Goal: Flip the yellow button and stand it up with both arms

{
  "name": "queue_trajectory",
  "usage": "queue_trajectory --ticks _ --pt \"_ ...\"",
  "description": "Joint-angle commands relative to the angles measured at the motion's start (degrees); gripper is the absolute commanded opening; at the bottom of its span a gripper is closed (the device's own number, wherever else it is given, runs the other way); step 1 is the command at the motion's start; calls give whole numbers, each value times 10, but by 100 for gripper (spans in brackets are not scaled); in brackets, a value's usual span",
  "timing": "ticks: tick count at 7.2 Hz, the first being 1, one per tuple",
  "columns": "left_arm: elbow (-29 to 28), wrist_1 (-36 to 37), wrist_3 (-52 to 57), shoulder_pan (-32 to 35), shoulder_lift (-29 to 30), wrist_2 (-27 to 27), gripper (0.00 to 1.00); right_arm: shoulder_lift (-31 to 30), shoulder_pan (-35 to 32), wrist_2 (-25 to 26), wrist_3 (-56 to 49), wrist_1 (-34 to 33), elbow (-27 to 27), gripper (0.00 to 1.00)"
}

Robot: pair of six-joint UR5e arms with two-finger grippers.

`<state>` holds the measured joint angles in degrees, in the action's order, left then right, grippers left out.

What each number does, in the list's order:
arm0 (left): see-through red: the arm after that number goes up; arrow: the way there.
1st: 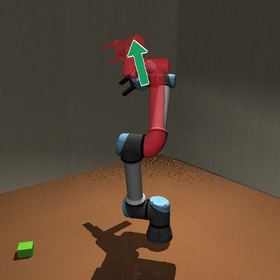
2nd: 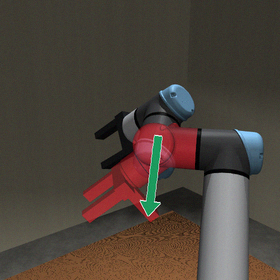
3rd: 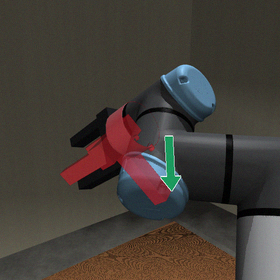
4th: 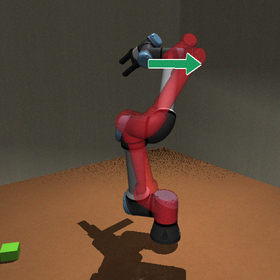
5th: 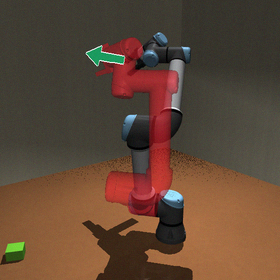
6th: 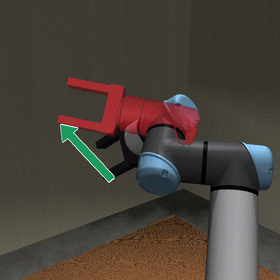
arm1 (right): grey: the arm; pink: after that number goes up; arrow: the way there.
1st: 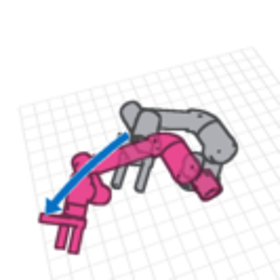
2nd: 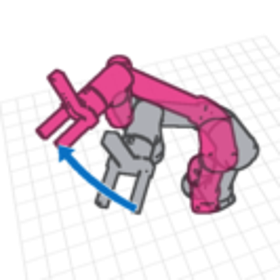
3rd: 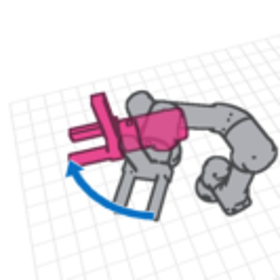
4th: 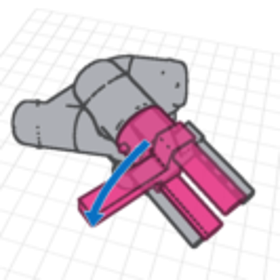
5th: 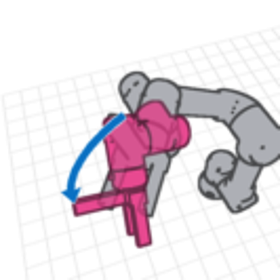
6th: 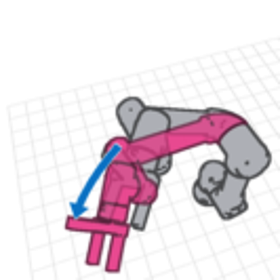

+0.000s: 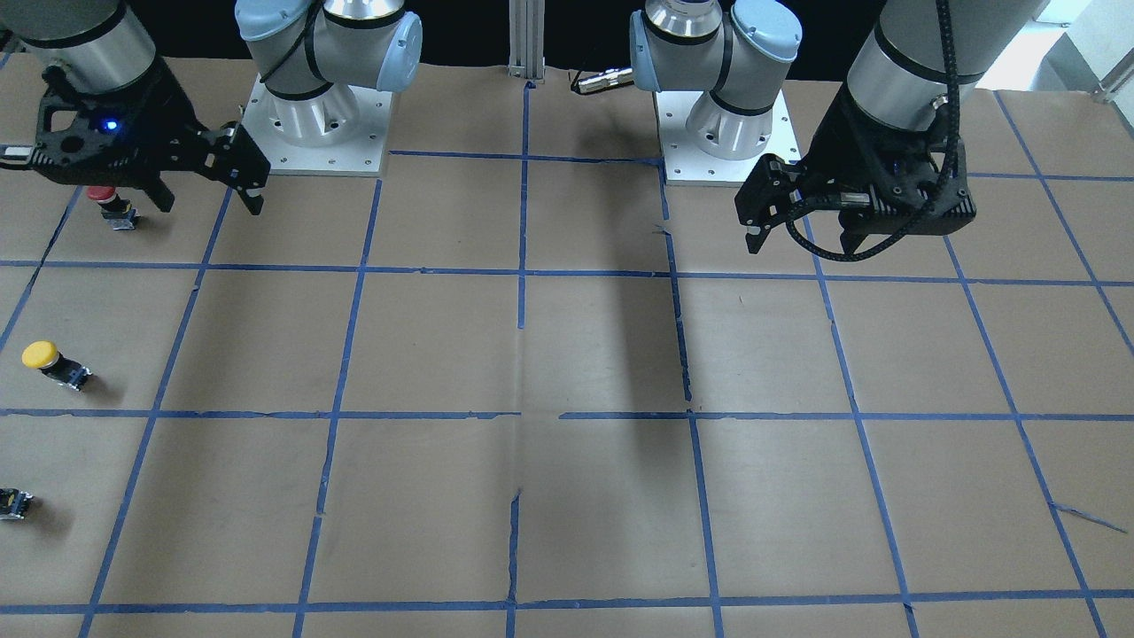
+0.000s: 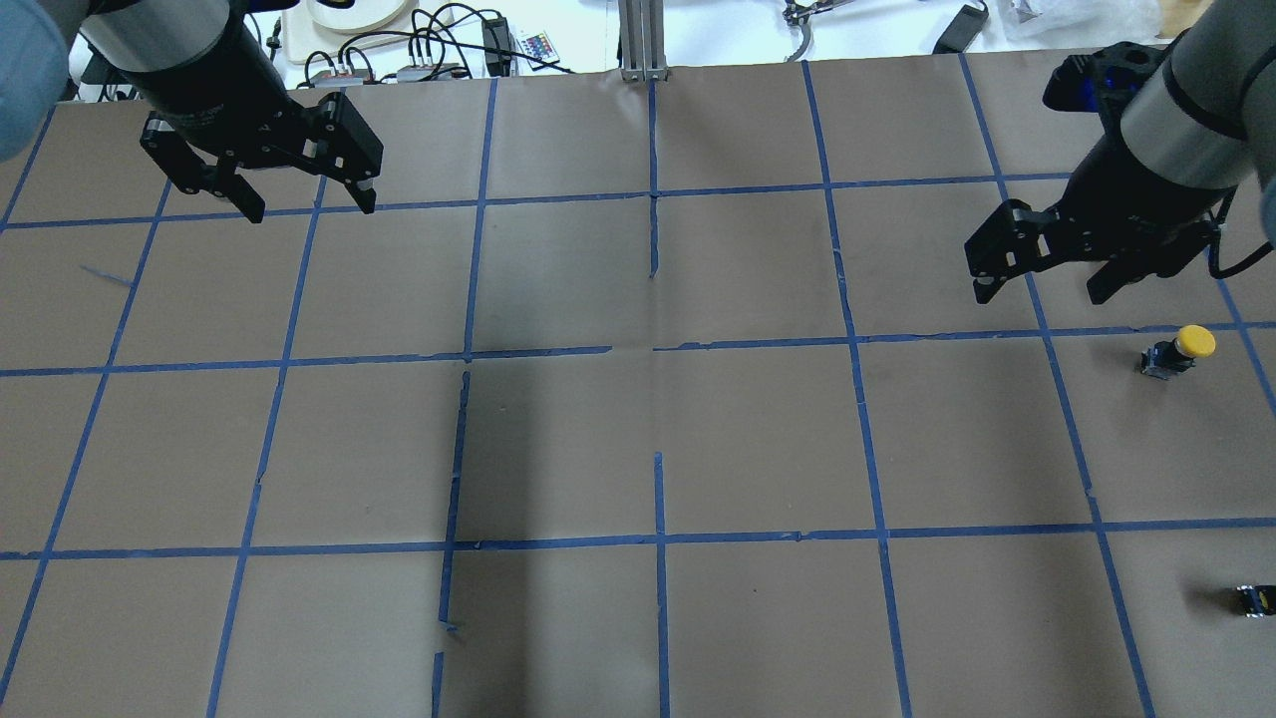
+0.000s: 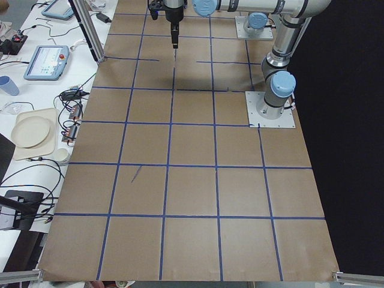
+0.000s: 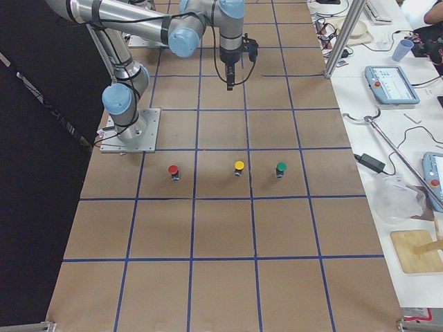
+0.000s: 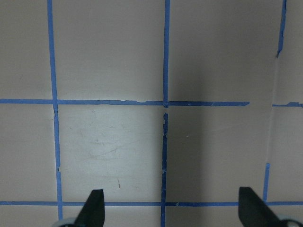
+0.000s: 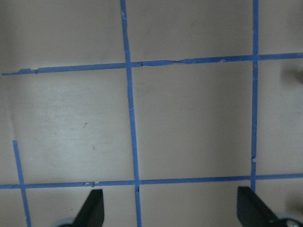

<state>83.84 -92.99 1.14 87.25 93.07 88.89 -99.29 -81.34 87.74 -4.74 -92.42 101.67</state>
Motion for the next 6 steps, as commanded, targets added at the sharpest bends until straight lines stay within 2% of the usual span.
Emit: queue_trajectory --ticks 1,5,6 --pt "-2 -2 0 0 -5 0 100 -28 -71 4 105 22 -2 100" --pt "-2 -3 0 -1 -5 1 100 -43 -86 7 108 45 1 100" --pt "-2 -1 0 0 -1 1 100 -42 -83 29 107 45 -2 100"
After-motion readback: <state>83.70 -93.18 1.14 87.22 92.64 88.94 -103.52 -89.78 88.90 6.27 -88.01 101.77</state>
